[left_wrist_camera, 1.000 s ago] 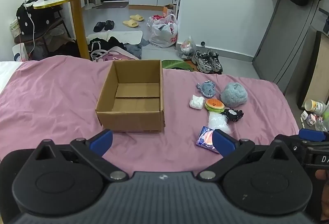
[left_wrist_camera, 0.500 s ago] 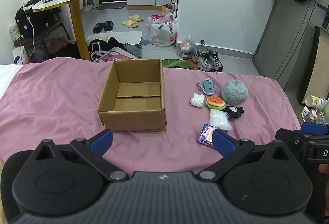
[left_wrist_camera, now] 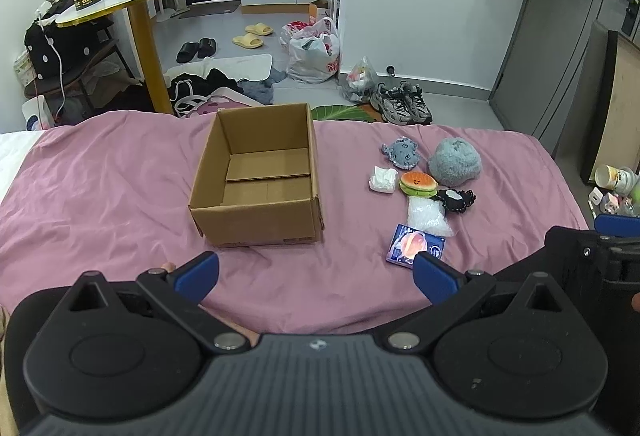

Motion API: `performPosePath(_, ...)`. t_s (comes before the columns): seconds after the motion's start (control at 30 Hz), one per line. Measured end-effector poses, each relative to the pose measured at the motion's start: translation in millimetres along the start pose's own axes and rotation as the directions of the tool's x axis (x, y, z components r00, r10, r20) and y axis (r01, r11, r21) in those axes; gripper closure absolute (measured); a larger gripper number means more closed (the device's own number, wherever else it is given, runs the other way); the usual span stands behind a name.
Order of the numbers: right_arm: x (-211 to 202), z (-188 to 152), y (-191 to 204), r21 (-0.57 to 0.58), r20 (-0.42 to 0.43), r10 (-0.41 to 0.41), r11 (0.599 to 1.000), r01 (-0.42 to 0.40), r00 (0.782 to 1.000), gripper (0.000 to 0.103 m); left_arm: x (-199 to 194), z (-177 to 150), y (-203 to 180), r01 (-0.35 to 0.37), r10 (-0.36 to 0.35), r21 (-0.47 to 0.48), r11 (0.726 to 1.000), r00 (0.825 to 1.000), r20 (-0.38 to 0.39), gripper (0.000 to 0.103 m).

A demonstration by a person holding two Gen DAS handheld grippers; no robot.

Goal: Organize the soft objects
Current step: 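Move both tools toward the items lying beside the cardboard box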

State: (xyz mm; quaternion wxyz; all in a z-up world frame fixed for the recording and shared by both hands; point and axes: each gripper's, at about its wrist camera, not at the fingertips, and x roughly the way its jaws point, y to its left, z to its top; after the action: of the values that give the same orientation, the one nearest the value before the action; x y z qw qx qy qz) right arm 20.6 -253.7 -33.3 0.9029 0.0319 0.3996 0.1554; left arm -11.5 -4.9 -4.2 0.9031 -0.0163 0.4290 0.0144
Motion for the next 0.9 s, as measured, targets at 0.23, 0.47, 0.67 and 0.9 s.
performPosePath(0.23,-3.5,-0.8,3.1,-0.018,0.006,-0.012,1.000,0.012,1.000,0.000,-1.3,-2.5,0.2,0.002,-0.002,0.007,1.000,1.000,0.000,0.001)
performPosePath(0.47,-3.7,-2.2,4.8,-0.024,0.003,-0.013,1.000,0.013,1.000,0.000,-3.3,-3.1,-2.1,0.001,-0.001,0.024,1.000,1.000,0.003,0.001)
performPosePath(0.67,-5.6,-3.8,6.5,-0.031,0.009,-0.009,0.999,0.009,1.000,0.000,-5.0,-2.9,-1.7,0.001,-0.001,0.029,1.000,1.000,0.006,0.001)
performPosePath(0.9,-8.7,-3.1,7.6,-0.031,0.017,-0.007,0.999,0.008,1.000,0.000,-7.5,-3.0,-2.7,0.000,-0.001,0.030,1.000,1.000,0.011,0.001)
